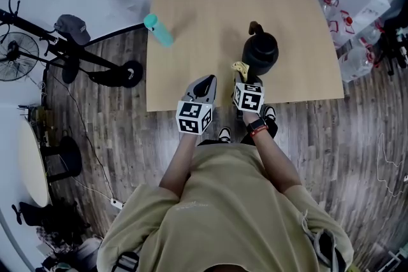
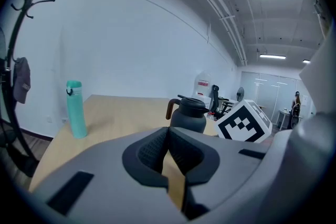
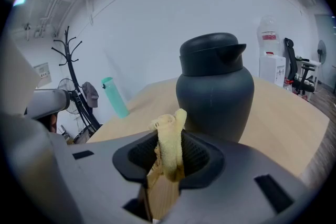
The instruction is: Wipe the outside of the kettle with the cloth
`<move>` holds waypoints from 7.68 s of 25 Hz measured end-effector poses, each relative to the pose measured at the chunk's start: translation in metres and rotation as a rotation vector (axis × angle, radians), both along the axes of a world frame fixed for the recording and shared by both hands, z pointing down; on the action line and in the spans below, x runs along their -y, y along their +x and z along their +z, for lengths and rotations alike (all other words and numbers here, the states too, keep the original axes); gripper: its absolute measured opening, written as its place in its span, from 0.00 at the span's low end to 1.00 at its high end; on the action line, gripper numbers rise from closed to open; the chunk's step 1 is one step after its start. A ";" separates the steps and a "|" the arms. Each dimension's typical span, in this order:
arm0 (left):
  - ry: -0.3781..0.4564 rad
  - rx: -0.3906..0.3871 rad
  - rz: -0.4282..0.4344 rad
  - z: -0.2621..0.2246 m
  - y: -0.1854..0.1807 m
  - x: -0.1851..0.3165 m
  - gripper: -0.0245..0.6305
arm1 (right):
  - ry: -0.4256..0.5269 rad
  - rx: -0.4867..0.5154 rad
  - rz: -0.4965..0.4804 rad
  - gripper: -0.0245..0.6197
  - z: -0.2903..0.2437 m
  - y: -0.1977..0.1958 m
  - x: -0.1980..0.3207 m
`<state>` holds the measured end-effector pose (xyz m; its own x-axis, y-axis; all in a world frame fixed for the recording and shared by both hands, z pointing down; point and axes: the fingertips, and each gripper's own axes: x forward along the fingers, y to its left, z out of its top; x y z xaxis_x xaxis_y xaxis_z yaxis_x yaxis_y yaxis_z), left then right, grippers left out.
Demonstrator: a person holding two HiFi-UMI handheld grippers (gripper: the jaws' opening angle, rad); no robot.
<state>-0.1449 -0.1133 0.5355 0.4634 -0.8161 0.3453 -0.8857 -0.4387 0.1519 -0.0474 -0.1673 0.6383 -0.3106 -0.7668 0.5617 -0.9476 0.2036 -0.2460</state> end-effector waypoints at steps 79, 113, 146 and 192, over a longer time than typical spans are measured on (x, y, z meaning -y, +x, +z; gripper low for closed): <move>-0.027 -0.013 0.004 0.013 0.133 0.051 0.07 | -0.041 -0.116 0.110 0.23 0.014 0.204 0.070; -0.014 -0.021 0.064 0.008 0.032 0.010 0.07 | -0.067 0.024 -0.011 0.23 0.027 0.020 -0.016; -0.061 -0.006 0.004 0.026 0.013 0.006 0.07 | -0.261 0.343 0.281 0.23 0.056 0.034 0.009; -0.023 -0.028 -0.034 0.008 0.139 0.058 0.07 | -0.304 0.110 0.167 0.23 0.057 0.185 0.035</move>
<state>-0.0060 -0.1713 0.5440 0.4456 -0.8234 0.3512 -0.8951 -0.4050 0.1863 0.1376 -0.2026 0.6948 -0.2663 -0.6156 0.7417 -0.9260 -0.0501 -0.3741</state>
